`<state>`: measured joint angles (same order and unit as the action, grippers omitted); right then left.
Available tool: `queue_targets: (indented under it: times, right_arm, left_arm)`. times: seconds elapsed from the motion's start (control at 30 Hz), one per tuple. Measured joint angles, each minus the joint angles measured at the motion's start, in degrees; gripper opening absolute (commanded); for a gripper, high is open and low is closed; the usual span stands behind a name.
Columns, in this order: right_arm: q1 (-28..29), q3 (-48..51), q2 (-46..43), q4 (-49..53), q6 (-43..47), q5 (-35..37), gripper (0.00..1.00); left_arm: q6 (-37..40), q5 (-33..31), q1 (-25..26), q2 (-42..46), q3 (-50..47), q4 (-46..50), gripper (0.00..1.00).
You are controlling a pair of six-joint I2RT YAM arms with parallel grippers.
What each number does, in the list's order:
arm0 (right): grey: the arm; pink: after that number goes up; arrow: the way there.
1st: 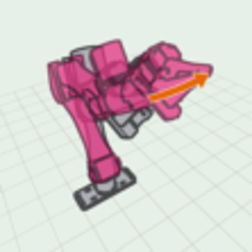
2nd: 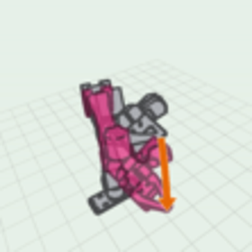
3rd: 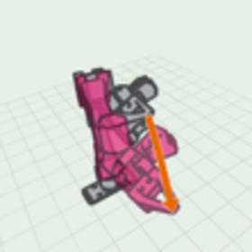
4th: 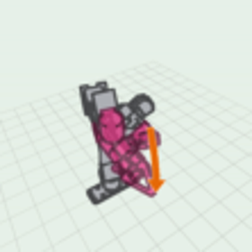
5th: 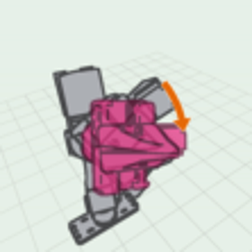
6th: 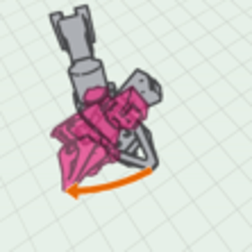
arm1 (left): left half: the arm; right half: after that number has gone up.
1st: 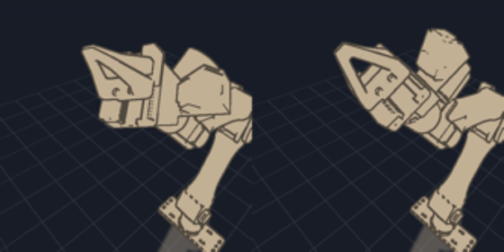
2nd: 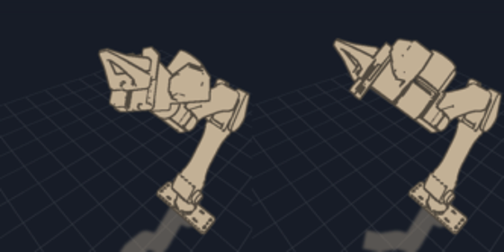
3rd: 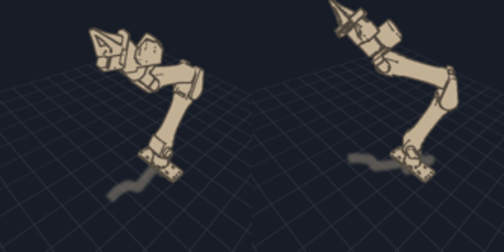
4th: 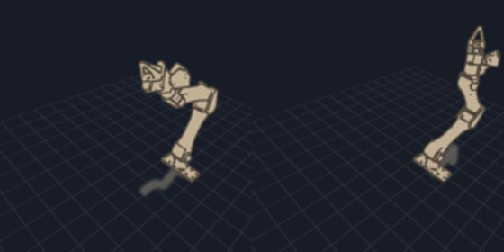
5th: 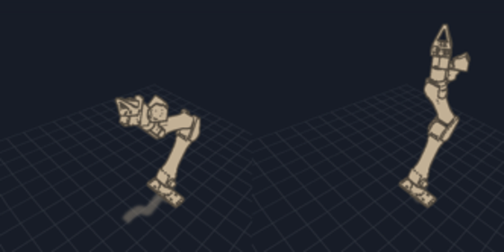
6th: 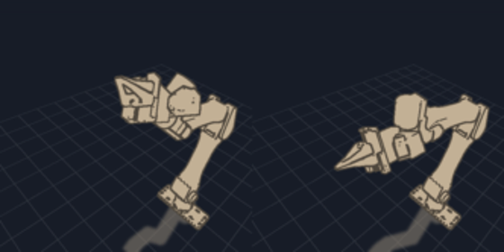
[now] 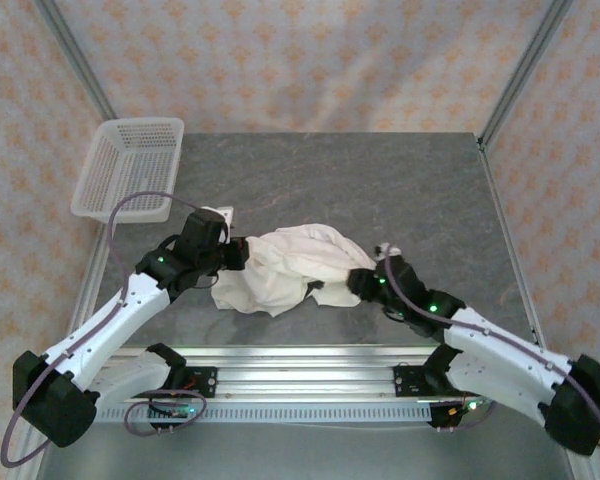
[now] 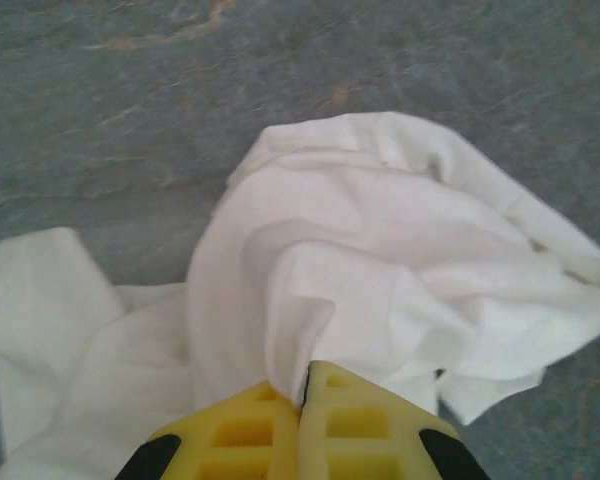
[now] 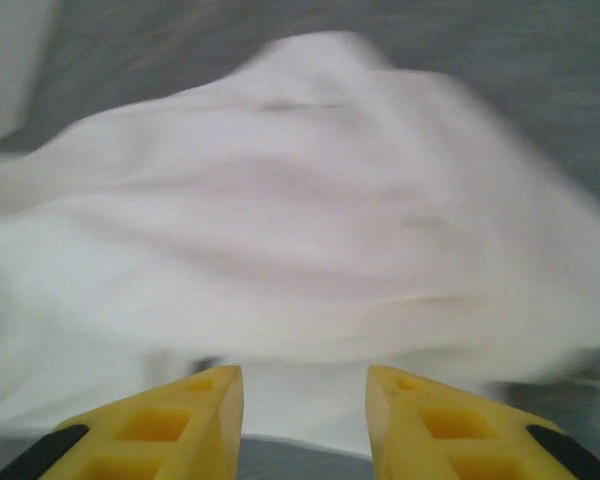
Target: Fold the inside-out t-shirt
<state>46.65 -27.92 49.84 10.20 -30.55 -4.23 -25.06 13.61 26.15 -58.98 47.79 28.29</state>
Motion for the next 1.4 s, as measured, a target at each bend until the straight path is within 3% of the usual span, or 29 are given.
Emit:
queue_targets:
  times: [0.1, 0.17, 0.27, 0.33, 0.37, 0.43, 0.5, 0.6, 0.73, 0.83, 0.9, 1.07, 1.17, 1.27, 1.33, 1.4]
  right_arm:
    - [8.68, -10.51, 10.54, -1.49, 6.60, 4.04, 0.52]
    - [11.23, -16.68, 18.29, -3.43, 10.40, 5.62, 0.59]
    - [12.41, -26.03, 31.67, -3.41, 18.23, 8.11, 0.68]
    - [12.46, -30.73, 38.99, -3.21, 22.05, 8.50, 0.68]
    - [12.46, -32.22, 41.79, -3.04, 23.23, 8.61, 0.62]
    - [12.44, -34.58, 45.99, -2.14, 25.42, 9.18, 0.28]
    - [12.44, -36.89, 48.65, 0.17, 26.25, 10.19, 0.11]
    - [12.39, -37.55, 48.11, 1.90, 26.25, 10.51, 0.01]
    - [11.63, -34.53, 41.07, 2.95, 24.55, 7.93, 0.00]
    - [9.25, -29.22, 31.10, 1.16, 21.84, 0.83, 0.00]
    - [7.58, -26.01, 25.62, -0.66, 19.12, -3.06, 0.00]
    - [4.07, -17.79, 18.73, -8.41, 9.44, -9.97, 0.00]
    - [2.27, -17.05, 19.30, -9.75, 4.52, -11.69, 0.00]
    - [-0.02, -17.09, 20.13, -10.99, 0.42, -12.76, 0.00]
    - [-1.68, -17.29, 21.64, -12.13, -1.86, -13.84, 0.00]
    - [-3.10, -17.77, 23.74, -13.11, -3.85, -15.19, 0.00]
  left_arm:
    - [-0.07, 1.27, -0.02, 0.00, 0.22, -0.92, 0.00]
    - [-0.04, 1.99, -0.02, 0.00, 0.79, -0.92, 0.00]
    - [0.02, 2.54, -0.02, -0.37, 3.48, -0.31, 0.00]
    - [0.04, 2.47, -0.02, -1.16, 6.27, 0.66, 0.00]
    - [0.07, 2.34, -0.02, -1.62, 7.50, 1.18, 0.00]
    - [0.26, 1.84, -0.02, -2.67, 9.79, 2.05, 0.00]
    - [0.55, -0.04, -0.02, -3.10, 10.58, 2.89, 0.00]
    - [0.98, -3.50, -0.07, -3.39, 10.75, 4.85, 0.00]
    - [2.05, -8.33, -0.44, -5.95, 11.52, 5.88, 0.00]
    - [3.32, -10.10, -0.74, -10.14, 11.52, 5.25, 0.23]
    - [3.89, -12.70, -0.94, -13.60, 11.52, 4.22, 0.43]
    - [3.74, -15.91, -2.36, -18.60, 10.86, 0.55, 0.62]
    - [3.43, -15.52, -2.51, -13.77, 8.33, -1.51, 0.62]
    - [1.95, -15.41, -1.20, -1.95, 4.90, -3.93, 0.63]
    - [1.38, -15.52, 3.26, 4.28, 3.32, -5.53, 0.63]
    - [1.14, -15.52, 10.86, 7.58, 3.10, -6.73, 0.62]
